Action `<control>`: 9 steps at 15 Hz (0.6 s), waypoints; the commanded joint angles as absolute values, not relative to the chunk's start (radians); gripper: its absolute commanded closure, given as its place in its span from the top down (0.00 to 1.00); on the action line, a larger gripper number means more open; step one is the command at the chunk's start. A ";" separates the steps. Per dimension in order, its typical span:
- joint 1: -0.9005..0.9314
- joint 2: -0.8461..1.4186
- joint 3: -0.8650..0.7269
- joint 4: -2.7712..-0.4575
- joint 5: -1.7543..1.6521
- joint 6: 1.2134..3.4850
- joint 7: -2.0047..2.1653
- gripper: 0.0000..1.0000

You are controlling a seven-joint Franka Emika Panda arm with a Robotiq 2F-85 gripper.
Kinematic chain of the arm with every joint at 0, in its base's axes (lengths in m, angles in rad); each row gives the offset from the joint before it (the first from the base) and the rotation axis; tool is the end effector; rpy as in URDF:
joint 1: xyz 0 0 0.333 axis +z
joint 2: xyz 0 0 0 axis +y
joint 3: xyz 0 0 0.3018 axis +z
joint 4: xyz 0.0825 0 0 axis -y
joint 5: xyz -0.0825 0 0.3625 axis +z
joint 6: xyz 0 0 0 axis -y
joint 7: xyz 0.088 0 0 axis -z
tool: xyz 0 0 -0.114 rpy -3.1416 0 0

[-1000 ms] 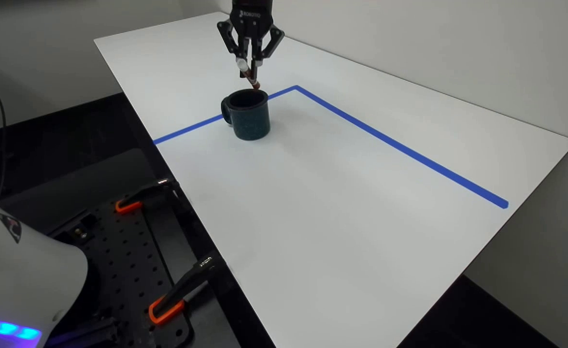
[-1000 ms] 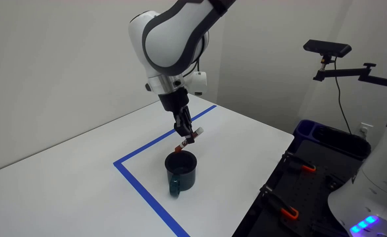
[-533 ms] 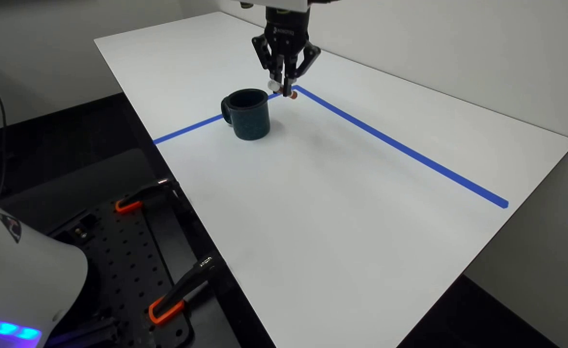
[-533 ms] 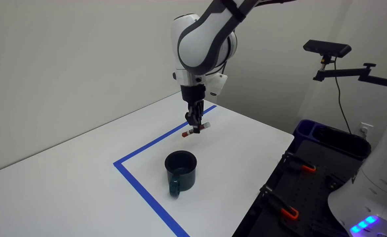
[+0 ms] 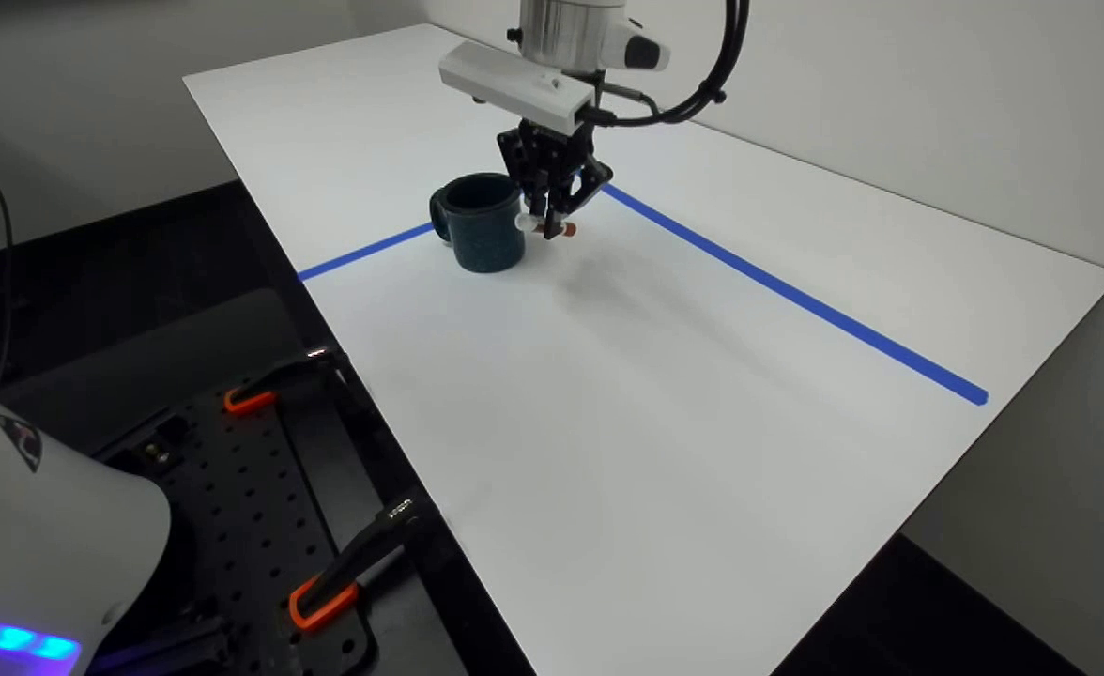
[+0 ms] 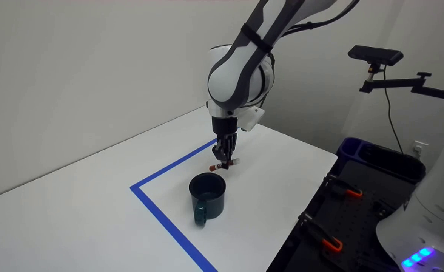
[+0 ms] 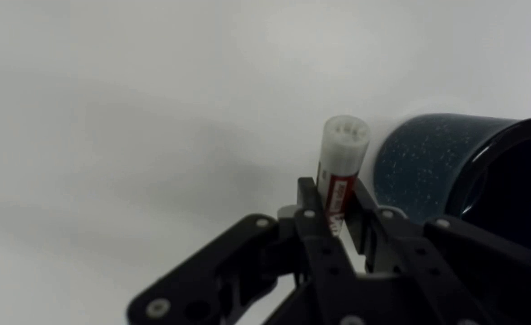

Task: Remove the marker from the mug cup

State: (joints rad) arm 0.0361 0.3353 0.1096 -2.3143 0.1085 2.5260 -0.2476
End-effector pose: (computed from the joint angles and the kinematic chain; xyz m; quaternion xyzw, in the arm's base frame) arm 0.4892 0.0734 0.1873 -0.9861 -0.1475 0.0590 0.0497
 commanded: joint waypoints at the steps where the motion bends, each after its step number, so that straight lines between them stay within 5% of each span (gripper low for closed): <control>1: 0.025 0.364 0.145 -2.321 0.158 2.573 -0.240 0.05; 9: 0.015 0.442 0.160 -2.301 0.169 2.607 -0.236 0.05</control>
